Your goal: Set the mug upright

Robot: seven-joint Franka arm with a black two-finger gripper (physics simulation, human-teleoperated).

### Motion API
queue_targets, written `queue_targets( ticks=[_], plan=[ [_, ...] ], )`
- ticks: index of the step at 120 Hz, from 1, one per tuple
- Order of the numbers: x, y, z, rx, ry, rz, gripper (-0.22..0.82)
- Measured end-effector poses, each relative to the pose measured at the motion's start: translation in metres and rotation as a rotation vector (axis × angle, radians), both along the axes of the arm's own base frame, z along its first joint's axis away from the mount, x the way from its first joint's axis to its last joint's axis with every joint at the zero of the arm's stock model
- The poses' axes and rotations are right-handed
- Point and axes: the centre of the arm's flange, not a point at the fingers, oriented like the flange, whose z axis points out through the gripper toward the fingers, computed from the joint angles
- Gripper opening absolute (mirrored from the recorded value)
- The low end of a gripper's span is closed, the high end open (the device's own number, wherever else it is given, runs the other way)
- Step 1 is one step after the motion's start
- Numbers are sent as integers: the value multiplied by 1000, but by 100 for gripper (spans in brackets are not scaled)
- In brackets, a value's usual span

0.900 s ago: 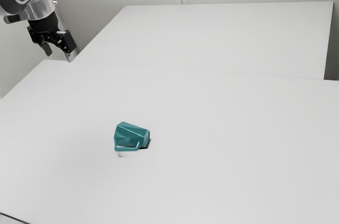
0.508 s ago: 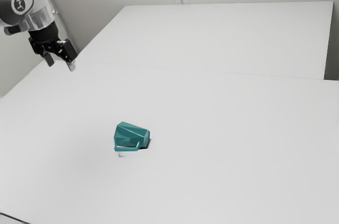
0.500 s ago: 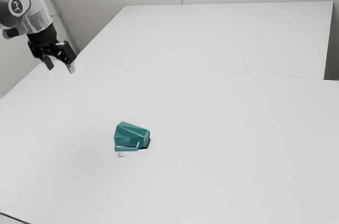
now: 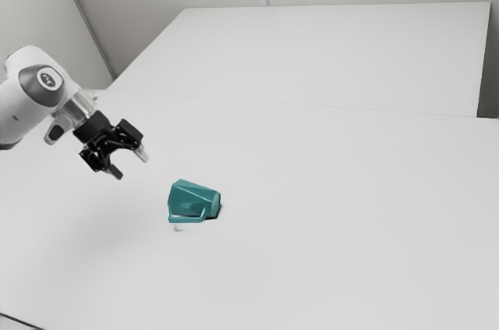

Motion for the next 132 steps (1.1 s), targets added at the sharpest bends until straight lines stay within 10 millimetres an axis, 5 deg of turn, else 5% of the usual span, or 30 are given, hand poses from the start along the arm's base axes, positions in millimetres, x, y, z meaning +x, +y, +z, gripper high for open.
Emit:
queue_targets(
  ticks=[35,63,132],
  plan=[
    [15,25,-55,-86,18,162,60],
    [29,16,-84,-149,11,246,60],
    [39,-24,-120,-244,39,299,60]
  ],
)
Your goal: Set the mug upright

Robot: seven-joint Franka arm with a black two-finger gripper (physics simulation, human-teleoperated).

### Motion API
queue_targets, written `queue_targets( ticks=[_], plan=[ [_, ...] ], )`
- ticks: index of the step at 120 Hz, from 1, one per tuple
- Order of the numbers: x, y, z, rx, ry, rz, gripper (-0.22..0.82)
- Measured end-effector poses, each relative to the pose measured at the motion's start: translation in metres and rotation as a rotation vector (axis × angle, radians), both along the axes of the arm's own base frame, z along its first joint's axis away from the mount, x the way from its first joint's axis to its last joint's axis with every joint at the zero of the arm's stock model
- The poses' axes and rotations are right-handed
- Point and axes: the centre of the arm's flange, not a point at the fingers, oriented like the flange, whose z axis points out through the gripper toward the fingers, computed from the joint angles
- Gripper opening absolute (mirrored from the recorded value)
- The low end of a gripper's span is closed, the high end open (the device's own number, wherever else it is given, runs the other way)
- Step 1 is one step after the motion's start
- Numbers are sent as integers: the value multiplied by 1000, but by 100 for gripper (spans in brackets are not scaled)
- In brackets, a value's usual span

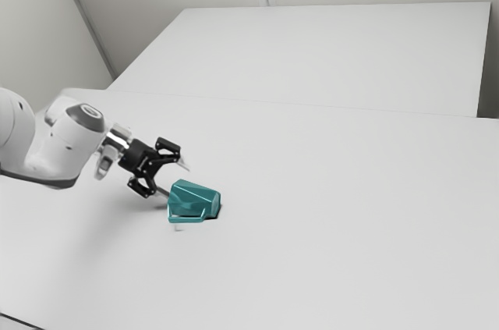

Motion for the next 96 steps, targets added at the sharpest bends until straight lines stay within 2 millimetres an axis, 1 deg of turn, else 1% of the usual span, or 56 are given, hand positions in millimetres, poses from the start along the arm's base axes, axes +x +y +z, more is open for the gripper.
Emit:
queue_targets(
  ticks=[11,22,36,40,56,64,86,89,96],
  plan=[
    [-4,-8,-7,-16,14,2,60],
    [-4,-16,-10,-28,17,0,60],
    [-3,-20,-11,-33,16,2,60],
    [-2,-20,-10,-29,14,0,56],
    [0,-23,-9,-1,5,-16,27],
    [0,-23,-8,10,2,-22,16],
    [4,-26,0,20,-17,-26,-8],
    [5,-27,2,20,-23,-26,-10],
    [7,-30,9,24,-38,-34,-12]
  ],
)
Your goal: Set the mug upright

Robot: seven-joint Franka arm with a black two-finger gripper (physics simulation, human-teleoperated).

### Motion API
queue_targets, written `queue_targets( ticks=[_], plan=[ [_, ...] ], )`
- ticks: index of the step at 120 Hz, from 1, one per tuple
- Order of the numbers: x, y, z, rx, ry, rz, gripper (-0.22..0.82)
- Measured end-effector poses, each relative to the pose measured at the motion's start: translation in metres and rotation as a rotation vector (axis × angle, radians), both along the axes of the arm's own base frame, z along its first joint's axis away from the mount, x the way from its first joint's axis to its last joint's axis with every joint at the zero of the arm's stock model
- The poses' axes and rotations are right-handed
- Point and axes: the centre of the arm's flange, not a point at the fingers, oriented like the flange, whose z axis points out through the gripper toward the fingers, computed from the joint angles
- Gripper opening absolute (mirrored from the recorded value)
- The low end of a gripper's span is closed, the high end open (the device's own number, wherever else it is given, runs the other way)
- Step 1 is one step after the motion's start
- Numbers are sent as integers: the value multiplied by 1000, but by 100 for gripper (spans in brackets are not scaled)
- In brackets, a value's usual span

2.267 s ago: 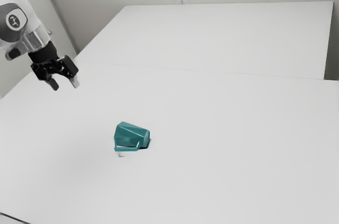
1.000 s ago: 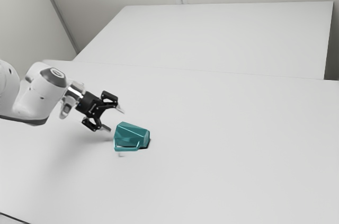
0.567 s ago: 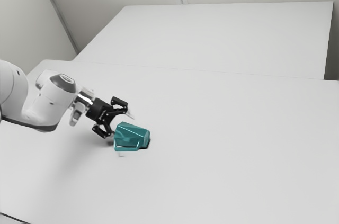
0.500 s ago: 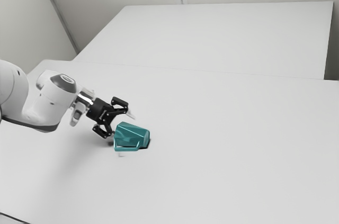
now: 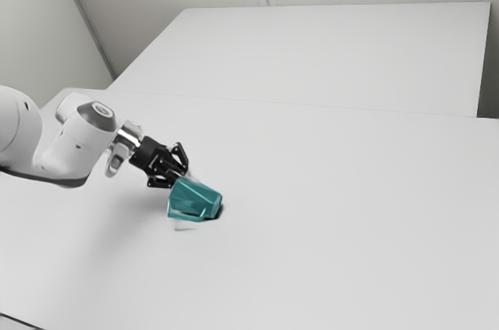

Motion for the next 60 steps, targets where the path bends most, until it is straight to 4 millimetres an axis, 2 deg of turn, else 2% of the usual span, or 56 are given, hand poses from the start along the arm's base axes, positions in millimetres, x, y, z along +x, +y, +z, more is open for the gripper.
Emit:
queue_targets(
  ticks=[16,40,60],
  plan=[
    [5,-7,17,25,-33,-34,-15],
    [7,-11,19,61,-38,-67,-18],
    [6,-31,65,184,-118,-198,-18]
  ],
)
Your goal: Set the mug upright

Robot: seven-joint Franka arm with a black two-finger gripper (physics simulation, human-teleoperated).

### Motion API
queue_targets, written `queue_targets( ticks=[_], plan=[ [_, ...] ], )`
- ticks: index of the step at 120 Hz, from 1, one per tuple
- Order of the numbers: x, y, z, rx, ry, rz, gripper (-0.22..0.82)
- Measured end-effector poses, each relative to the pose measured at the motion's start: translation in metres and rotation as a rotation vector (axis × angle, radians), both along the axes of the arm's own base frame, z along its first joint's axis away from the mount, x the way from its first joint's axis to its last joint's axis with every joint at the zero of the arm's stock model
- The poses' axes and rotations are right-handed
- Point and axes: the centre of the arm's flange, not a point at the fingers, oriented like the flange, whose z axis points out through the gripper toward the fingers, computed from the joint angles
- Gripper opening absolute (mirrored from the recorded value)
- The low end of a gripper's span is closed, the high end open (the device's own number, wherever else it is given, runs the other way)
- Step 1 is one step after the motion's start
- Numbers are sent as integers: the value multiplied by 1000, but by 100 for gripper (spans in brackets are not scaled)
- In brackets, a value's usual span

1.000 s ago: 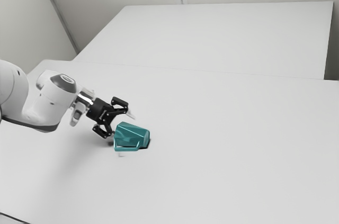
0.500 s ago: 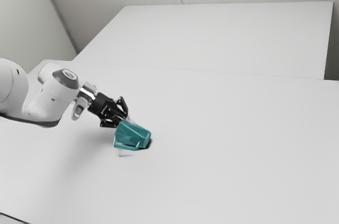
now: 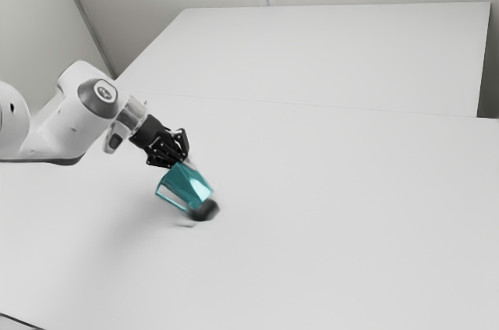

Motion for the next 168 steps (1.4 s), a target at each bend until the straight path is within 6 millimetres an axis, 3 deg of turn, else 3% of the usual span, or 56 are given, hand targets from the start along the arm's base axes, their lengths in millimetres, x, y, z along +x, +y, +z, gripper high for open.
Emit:
queue_targets(
  ticks=[35,67,92,110,138,168],
  plan=[
    [6,-25,24,362,-99,-273,-18],
    [14,-53,32,520,-205,-399,-18],
    [18,-75,32,608,-255,-499,-18],
    [12,-85,19,633,-263,-543,-18],
    [8,-79,10,646,-271,-537,-18],
    [8,-44,3,653,-248,-479,-18]
  ],
)
